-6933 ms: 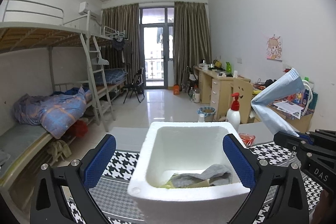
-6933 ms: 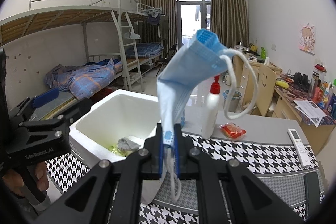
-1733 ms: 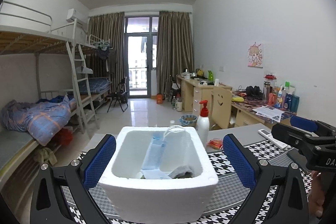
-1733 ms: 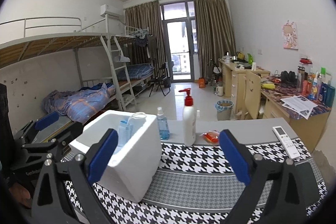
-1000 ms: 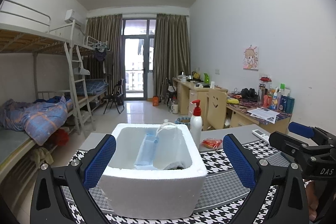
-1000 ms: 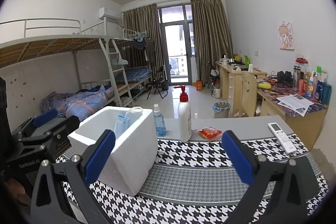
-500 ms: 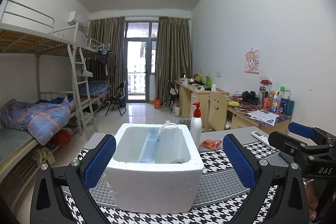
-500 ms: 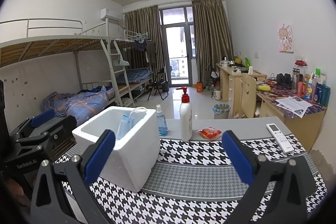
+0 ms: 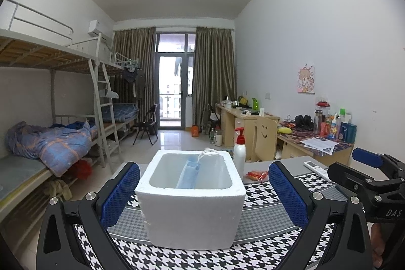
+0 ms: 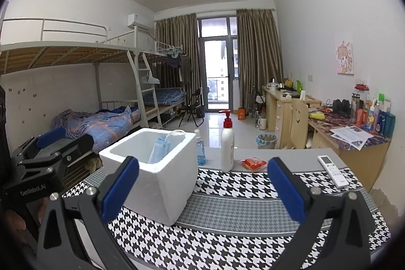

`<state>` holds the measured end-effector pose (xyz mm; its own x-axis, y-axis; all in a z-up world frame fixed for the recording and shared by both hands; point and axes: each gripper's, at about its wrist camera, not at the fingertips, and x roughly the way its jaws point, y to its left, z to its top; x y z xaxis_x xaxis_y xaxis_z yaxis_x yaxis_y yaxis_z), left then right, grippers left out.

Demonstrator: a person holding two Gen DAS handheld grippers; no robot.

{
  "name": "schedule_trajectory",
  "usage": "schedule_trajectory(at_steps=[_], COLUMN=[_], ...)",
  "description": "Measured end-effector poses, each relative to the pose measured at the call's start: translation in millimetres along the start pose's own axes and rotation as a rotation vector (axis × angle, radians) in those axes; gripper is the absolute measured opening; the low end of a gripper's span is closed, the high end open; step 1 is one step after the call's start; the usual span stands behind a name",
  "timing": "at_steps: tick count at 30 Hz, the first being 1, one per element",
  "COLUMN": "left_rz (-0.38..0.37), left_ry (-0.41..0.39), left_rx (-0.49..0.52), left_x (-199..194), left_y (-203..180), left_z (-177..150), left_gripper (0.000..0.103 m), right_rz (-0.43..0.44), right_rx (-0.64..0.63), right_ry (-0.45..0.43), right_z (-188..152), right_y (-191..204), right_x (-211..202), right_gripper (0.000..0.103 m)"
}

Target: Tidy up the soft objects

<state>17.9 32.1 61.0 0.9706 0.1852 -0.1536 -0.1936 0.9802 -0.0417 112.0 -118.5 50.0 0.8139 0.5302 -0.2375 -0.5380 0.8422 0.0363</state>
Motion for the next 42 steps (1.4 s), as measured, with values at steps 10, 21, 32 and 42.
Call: schedule_trajectory(at_steps=[10, 21, 32, 42], left_rz=[0.031, 0.063, 0.062, 0.044], left_ry=[-0.011, -0.029, -0.023, -0.005], left_rx=[0.007, -0.007, -0.014, -0.011], left_x=[-11, -19, -30, -40], left_y=[0, 2, 3, -4], left_z=[-9, -20, -28, -40], left_gripper=[0.102, 0.102, 0.102, 0.102], right_rz=[0.011, 0.006, 0.009, 0.009], right_rx=[-0.015, -0.017, -0.033, -0.013], right_ry=[-0.003, 0.007, -0.006, -0.012], right_z=[-9, -19, -33, -45], right_y=[6, 8, 14, 12], right_x=[-4, -11, -26, -41], right_gripper=[0.102, 0.102, 0.102, 0.102])
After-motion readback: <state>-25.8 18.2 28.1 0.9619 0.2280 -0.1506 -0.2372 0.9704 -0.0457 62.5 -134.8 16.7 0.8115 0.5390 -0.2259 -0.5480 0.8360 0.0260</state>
